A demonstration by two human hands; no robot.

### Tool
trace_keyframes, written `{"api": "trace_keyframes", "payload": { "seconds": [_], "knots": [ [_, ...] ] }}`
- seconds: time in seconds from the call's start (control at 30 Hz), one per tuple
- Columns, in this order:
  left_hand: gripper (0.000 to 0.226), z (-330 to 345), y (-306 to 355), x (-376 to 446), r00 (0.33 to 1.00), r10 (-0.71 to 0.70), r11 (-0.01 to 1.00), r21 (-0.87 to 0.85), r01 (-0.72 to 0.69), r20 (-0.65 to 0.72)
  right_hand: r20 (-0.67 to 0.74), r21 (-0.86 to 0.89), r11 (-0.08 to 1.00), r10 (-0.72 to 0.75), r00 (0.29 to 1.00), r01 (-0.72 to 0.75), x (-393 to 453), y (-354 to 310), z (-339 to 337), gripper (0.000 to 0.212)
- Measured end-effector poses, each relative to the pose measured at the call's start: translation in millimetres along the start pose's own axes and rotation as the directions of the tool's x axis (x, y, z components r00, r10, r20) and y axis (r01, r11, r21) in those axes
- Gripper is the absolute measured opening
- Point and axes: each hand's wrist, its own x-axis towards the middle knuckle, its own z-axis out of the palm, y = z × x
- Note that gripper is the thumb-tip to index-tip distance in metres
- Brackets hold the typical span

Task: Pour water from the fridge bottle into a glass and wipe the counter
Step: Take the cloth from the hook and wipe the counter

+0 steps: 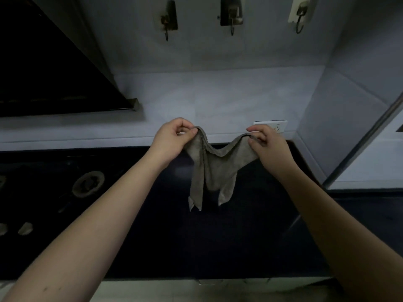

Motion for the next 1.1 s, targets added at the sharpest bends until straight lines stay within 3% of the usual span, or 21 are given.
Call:
{"api": "trace_keyframes", "payload": {
  "seconds": [0.13,0.33,0.47,0.8,0.97,1.1],
  "knots": [
    [0.007,-19.4,-24.0,40.2,0.998,0.047,0.959,0.282,-0.034,-0.04,0.019,-0.087,0.996,0.005,1.0,-0.003,32.2,12.3,4.7,0.017],
    [0.003,-42.7,-40.9,91.9,0.996,0.087,0.864,0.5,-0.062,-0.027,0.032,-0.269,0.962,-0.043,0.999,0.05,88.3,37.0,13.5,0.018],
    [0.006,-49.9,-41.2,123.0,0.995,0.101,0.835,0.544,-0.075,-0.018,0.081,-0.407,0.904,-0.109,0.991,0.132,127.1,41.5,15.5,0.021],
    [0.006,-67.4,-55.4,146.3,0.965,0.26,0.775,0.602,-0.19,-0.029,0.09,-0.493,0.818,-0.29,0.953,0.296,154.0,36.5,20.5,0.02],
    [0.002,-68.3,-112.1,104.6,0.976,0.172,0.779,0.588,-0.219,0.136,0.241,-0.58,0.774,-0.136,0.961,0.255,111.2,69.8,36.5,0.019],
    [0.003,-66.8,-152.6,65.3,0.972,0.067,0.788,0.586,-0.19,0.225,0.308,-0.533,0.833,0.027,0.951,0.149,65.7,90.1,54.5,0.017]
  ]
}}
